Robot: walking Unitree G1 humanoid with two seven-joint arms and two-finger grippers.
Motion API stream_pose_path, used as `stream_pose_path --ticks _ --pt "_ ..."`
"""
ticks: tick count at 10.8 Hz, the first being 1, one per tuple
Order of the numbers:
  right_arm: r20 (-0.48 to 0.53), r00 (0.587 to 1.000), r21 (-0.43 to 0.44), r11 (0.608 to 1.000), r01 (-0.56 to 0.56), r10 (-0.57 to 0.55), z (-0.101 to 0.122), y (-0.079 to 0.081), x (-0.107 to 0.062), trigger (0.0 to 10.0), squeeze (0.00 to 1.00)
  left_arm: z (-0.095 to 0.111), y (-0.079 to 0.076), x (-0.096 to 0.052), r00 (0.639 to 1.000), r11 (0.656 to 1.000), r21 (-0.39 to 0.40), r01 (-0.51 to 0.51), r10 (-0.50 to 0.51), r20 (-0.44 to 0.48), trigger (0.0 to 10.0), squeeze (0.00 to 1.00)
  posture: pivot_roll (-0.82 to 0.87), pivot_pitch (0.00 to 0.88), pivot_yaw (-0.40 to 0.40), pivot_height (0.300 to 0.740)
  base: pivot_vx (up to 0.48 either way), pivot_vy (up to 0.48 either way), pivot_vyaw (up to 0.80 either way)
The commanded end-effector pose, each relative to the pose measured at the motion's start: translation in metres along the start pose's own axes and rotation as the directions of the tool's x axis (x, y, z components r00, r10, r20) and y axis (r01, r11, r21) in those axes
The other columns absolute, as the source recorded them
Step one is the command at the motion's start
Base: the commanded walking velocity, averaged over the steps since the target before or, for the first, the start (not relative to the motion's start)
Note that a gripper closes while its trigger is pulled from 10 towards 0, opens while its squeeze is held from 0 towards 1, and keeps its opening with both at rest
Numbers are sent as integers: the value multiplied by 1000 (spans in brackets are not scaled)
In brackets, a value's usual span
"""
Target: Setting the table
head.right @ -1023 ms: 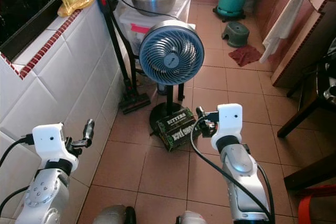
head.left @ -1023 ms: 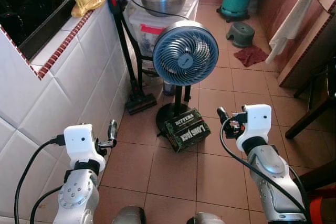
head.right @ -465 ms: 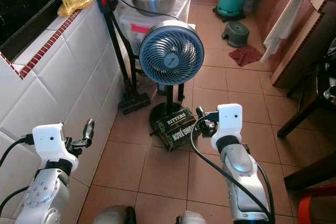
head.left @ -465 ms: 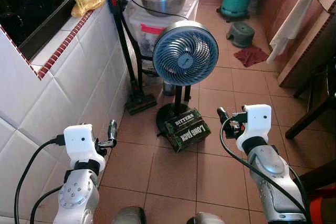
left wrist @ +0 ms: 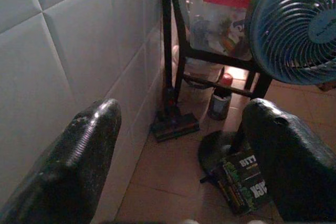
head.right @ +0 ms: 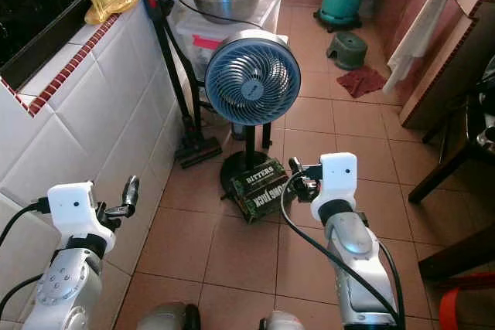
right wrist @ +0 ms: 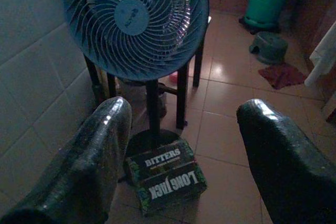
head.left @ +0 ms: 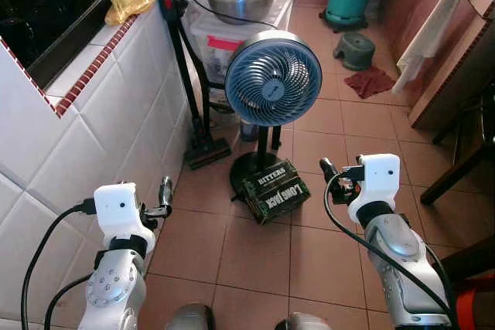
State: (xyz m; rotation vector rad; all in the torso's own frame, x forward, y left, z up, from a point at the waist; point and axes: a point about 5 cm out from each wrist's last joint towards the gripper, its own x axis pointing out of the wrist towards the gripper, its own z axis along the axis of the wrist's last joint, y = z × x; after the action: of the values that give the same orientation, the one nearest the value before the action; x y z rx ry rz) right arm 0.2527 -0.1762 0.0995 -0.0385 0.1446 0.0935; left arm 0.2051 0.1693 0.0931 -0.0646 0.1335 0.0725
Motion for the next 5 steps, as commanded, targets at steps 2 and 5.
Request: stream_pose_path --ticks 2,5 --pt "0 1000 35 999 23 -23 2 1 -2 10000 0 9 3 6 999 1000 9 13 -13 32 10000 0 -28 113 39 740 0 0 0" --pt "-13 1000 49 999 23 -22 -2 4 1 10000 0 10 -5 9 997 997 36 61 -63 50 10000 0 -22 110 32 740 0 0 0"
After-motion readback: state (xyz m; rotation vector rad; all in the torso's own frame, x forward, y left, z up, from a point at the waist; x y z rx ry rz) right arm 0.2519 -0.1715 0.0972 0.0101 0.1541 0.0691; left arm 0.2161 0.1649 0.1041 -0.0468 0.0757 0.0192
